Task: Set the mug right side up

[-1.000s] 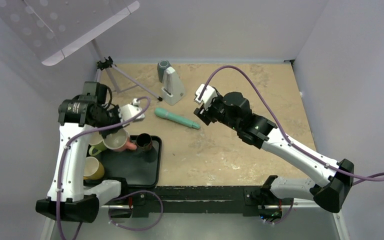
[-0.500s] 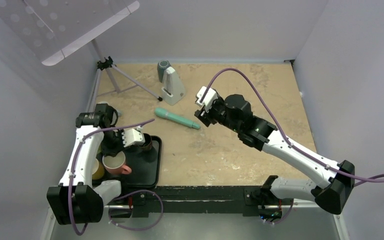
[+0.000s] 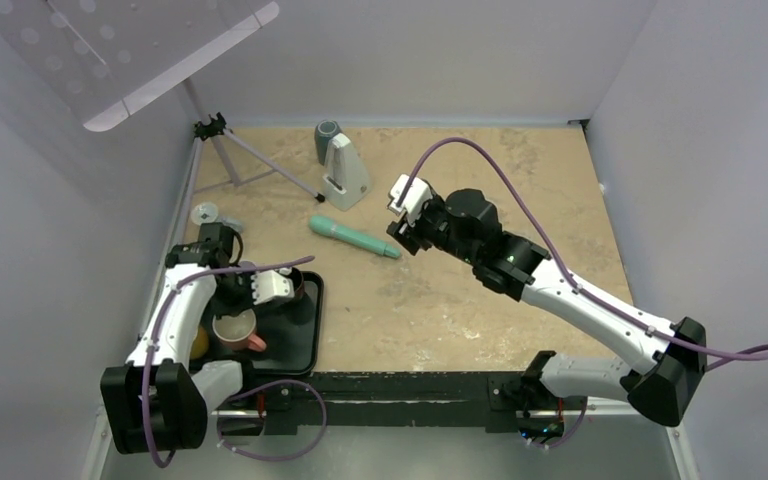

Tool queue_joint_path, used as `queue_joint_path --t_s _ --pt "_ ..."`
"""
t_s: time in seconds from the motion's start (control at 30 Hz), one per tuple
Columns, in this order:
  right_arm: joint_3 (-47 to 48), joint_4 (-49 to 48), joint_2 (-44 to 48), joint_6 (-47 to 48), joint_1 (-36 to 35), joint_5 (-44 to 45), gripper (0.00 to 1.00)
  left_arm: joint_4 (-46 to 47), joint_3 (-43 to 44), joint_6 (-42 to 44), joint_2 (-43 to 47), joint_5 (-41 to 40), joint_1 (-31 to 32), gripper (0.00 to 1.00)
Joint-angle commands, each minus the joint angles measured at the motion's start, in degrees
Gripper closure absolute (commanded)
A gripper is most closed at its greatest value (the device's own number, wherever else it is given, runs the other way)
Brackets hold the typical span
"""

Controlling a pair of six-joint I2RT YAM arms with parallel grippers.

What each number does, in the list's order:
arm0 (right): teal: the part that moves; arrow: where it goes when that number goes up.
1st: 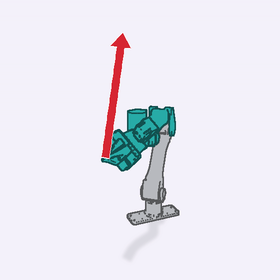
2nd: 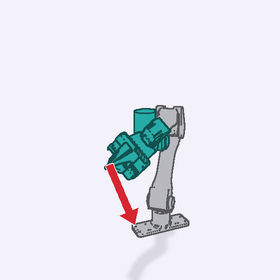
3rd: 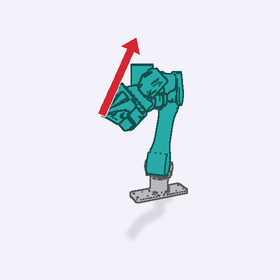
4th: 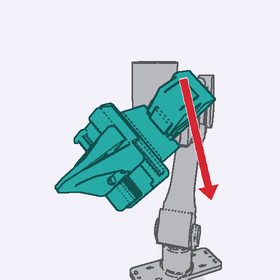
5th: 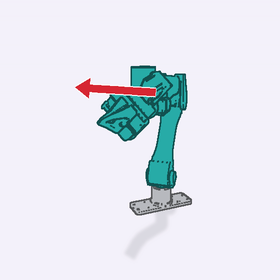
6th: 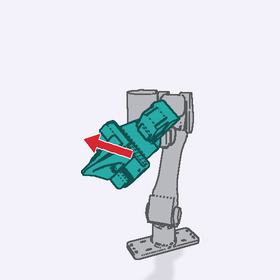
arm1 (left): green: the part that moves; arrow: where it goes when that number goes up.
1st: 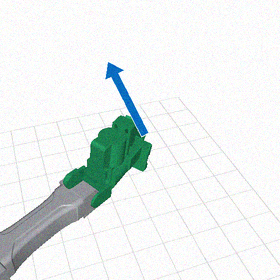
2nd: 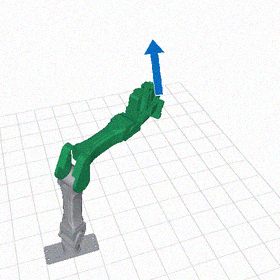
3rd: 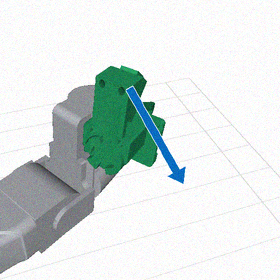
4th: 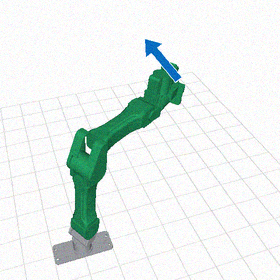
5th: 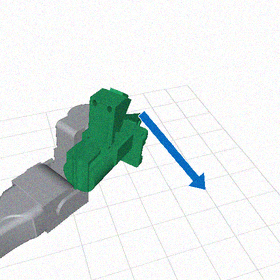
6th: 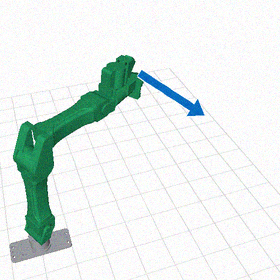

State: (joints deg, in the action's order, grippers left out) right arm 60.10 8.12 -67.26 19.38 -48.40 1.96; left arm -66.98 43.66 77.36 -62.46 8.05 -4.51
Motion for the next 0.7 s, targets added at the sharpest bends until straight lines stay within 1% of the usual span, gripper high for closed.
queue_joint_path --t_s 0.0,0.13,0.17,0.27,0.3,0.33,0.5,0.57,0.63,0.67 --pt "2.54 -2.20 -0.79 1.08 0.15 -0.03 0.39 2.13 -3.60 4.35 0.95 -1.33 -0.54 1.00" --pt "3.40 -1.90 -1.49 1.63 0.15 -0.44 0.39 1.73 -3.26 2.93 0.48 -1.18 -0.59 1.00" --pt "3.59 -1.87 -1.66 1.74 0.17 -0.53 0.39 0.70 -2.42 2.31 0.11 -1.00 -0.69 0.98" --pt "3.80 -2.33 -2.02 1.81 0.24 -0.90 0.39 -1.67 0.14 0.26 -1.63 -1.39 -0.80 0.68" --pt "3.92 -2.55 -2.22 1.88 0.24 -1.04 0.39 -2.03 0.72 -0.36 -1.87 -1.38 -0.90 0.63" --pt "4.08 -2.73 -2.50 1.91 0.25 -1.29 0.39 -2.21 1.39 -0.79 -1.83 -1.25 -0.99 0.60" --pt "4.94 -2.72 -4.06 2.44 0.25 -1.85 0.39 -2.02 3.67 -2.04 -0.96 0.53 -1.26 0.61" --pt "5.03 -2.81 -4.31 2.67 0.24 -1.83 0.39 -1.46 3.90 -2.17 -0.80 0.35 -1.45 0.69" --pt "4.96 -2.84 -4.45 2.92 0.26 -1.80 0.39 0.37 3.39 -2.30 -0.86 -0.62 -1.62 0.83" --pt "5.00 -2.79 -4.54 3.07 0.24 -1.81 0.39 1.09 3.18 -2.28 -0.87 -1.39 -1.71 0.85"
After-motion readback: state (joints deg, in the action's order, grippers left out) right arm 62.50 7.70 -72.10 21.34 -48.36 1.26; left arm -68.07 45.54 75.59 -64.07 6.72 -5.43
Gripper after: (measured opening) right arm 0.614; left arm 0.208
